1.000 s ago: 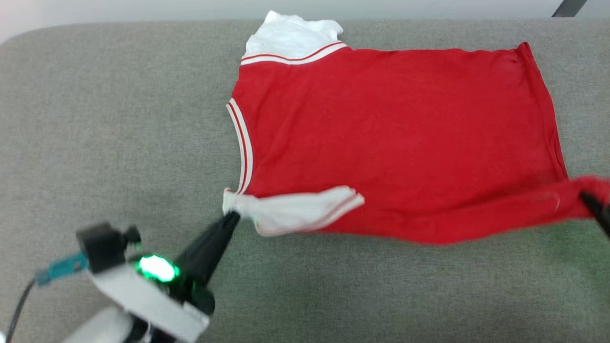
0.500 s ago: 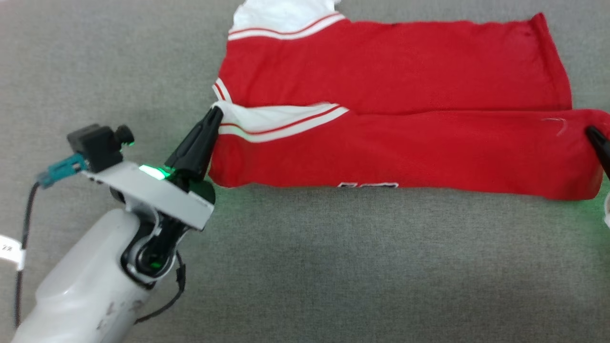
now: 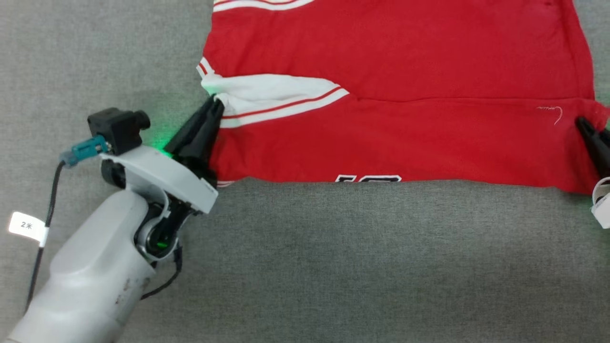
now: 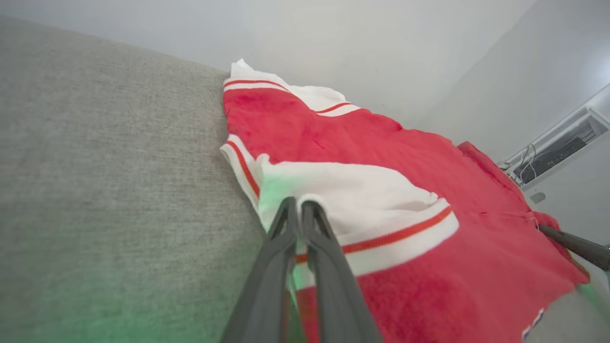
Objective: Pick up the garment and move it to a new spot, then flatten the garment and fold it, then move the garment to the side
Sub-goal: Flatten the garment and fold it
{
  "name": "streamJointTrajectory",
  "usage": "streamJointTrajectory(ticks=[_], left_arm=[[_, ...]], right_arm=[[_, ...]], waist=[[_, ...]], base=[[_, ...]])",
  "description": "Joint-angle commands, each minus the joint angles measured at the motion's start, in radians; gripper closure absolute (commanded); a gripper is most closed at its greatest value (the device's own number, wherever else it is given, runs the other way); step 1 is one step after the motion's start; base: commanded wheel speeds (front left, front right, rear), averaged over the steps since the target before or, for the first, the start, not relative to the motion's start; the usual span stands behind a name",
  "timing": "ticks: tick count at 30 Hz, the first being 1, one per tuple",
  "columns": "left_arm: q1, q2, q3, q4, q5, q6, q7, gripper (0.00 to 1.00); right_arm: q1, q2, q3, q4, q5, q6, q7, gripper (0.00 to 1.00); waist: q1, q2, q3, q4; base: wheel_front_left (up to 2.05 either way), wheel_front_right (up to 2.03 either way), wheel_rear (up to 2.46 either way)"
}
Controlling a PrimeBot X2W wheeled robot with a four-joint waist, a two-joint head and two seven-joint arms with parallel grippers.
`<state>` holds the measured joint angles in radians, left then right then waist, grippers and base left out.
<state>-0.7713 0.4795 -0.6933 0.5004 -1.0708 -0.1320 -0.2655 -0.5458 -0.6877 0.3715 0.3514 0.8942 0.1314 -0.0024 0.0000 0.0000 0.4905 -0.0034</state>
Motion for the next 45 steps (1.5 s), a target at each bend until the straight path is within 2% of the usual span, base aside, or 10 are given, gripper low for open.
streamJointTrajectory(ticks=[1,9,15,21,27,32,33,35,36,45], left_arm=[[0.028,0.015,-0.007,0.023,0.005,0.004,0.003,0.00],[-0.028,0.098,-0.055,0.030,0.107,0.003,0.058,0.00],[-0.044,0.152,-0.103,-0.048,0.025,0.024,0.373,0.00],[-0.037,0.191,-0.146,-0.171,-0.110,0.106,0.732,0.00],[-0.046,0.216,-0.157,-0.196,-0.159,0.199,0.878,0.00],[-0.026,0.215,-0.161,-0.152,-0.200,0.209,0.933,0.01],[-0.019,0.215,-0.163,-0.143,-0.207,0.201,0.937,0.33],[-0.007,0.213,-0.163,-0.128,-0.220,0.192,0.941,0.71],[-0.003,0.212,-0.162,-0.121,-0.224,0.186,0.943,1.00],[-0.008,0.205,-0.159,-0.125,-0.220,0.159,0.923,1.00]], right_arm=[[0.003,-0.003,0.003,0.007,-0.009,-0.002,-0.014,0.00],[0.047,0.007,-0.009,0.035,-0.018,-0.002,-0.099,0.00],[0.074,0.023,-0.015,0.017,-0.024,-0.002,-0.097,0.00],[0.088,0.042,-0.014,-0.015,-0.036,-0.002,-0.088,0.00],[0.081,0.049,-0.019,-0.053,-0.051,-0.002,-0.082,0.00],[0.076,0.050,-0.027,-0.072,-0.056,-0.002,-0.078,0.00],[0.074,0.049,-0.029,-0.073,-0.058,-0.002,-0.077,0.00],[0.072,0.044,-0.028,-0.077,-0.062,-0.002,-0.067,0.00],[0.070,0.039,-0.027,-0.079,-0.063,-0.002,-0.060,0.00],[-0.014,-0.015,0.124,-0.087,-0.111,-0.002,0.164,0.00]], waist=[[0.0000,0.0000,-0.036,0.004],[0.0000,0.0000,-0.166,0.018],[0.0000,0.0000,-0.217,0.006],[0.0000,0.0000,-0.213,-0.030],[0.0000,0.0000,-0.174,-0.087],[0.0000,0.0000,-0.146,-0.126],[0.0000,0.0000,-0.143,-0.131],[0.0000,0.0000,-0.138,-0.138],[0.0000,0.0000,-0.137,-0.140],[0.0000,0.0000,-0.128,-0.137]], base=[[0.00,0.00,0.00],[0.00,0.00,0.00],[0.00,0.00,0.00],[0.00,0.00,0.00],[0.00,0.00,0.00],[0.00,0.00,0.00],[0.00,0.00,0.00],[0.00,0.00,0.00],[0.00,0.00,0.00],[0.00,0.00,0.00]])
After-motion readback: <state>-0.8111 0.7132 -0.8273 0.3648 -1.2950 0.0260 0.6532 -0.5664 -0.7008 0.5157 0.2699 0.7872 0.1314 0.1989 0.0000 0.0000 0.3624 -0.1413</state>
